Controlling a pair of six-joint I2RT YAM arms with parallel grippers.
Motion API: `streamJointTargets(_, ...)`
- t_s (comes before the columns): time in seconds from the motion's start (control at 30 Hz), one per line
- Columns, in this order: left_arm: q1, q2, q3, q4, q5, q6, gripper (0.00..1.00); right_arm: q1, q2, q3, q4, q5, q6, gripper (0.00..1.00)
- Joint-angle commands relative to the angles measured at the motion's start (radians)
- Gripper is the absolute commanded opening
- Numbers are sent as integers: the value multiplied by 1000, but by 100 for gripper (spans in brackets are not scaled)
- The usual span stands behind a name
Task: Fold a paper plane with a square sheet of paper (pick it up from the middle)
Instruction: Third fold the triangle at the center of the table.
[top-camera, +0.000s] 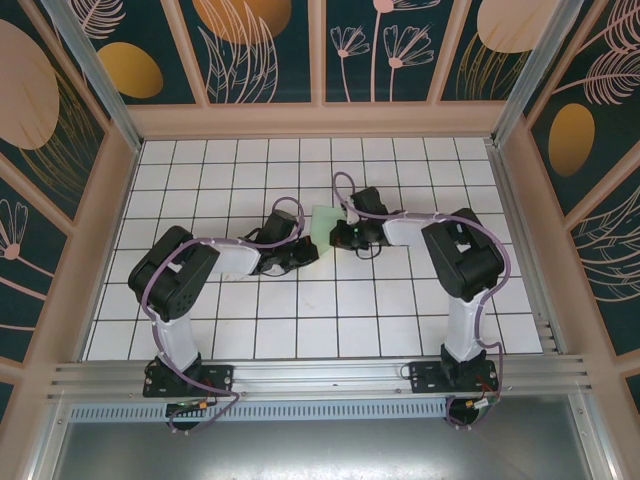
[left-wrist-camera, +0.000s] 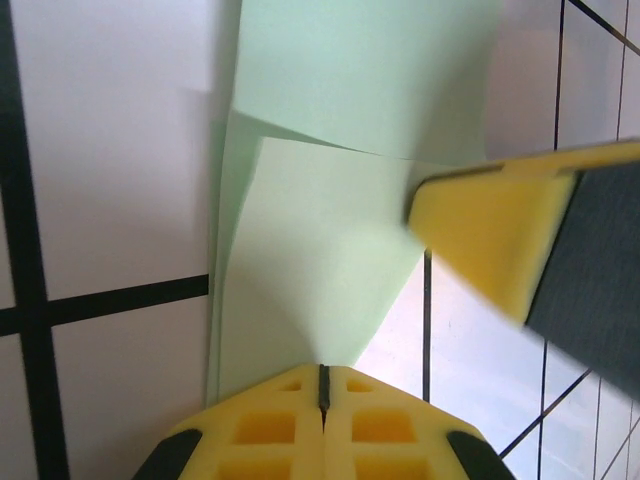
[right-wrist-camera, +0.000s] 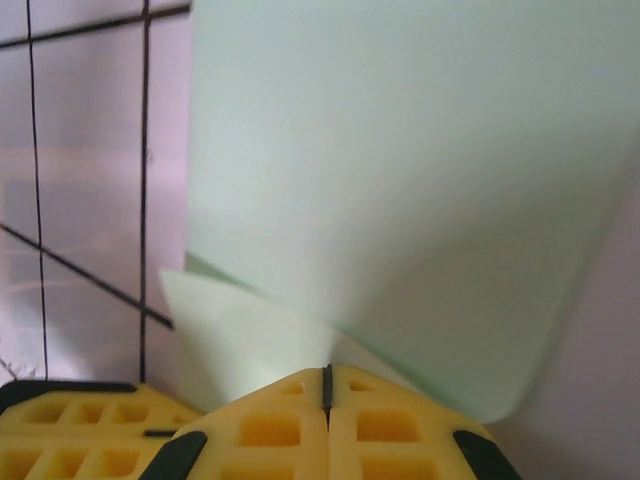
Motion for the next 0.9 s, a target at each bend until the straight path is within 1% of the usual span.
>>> streamJointTargets(0.0, -1, -3, -38, -106, -44, 25, 0, -81, 14, 36, -42, 74, -45, 4)
streamJointTargets(0.13, 1, -5, -16, -120, -52, 56, 0, -97, -75, 29, -44, 109, -31, 4)
streamJointTargets(0.2, 5, -8, -1, -130, -52, 78, 0, -94, -119, 7, -24, 99, -8, 4)
streamJointTargets(0.3, 8, -9, 21, -147, -50, 120, 0, -63, -169, -41, 15, 79, 34, 4)
streamJointTargets(0.37, 10, -10, 29, -153, -42, 147, 0, -31, -175, -58, 35, 63, 62, 3)
streamJointTargets(0.47, 13, -15, 36, -166, -29, 187, 0, 23, -151, -58, 65, 36, 97, 3)
streamJointTargets(0.57, 19, -23, 33, -169, -23, 199, 0, 67, -98, -26, 87, 9, 122, 3)
streamJointTargets(0.7, 21, -24, 27, -160, -15, 189, 0, 81, -33, 3, 91, 2, 145, 2)
streamJointTargets(0.87, 21, -18, 28, -148, -3, 171, 0, 78, 8, -2, 73, 7, 141, 2)
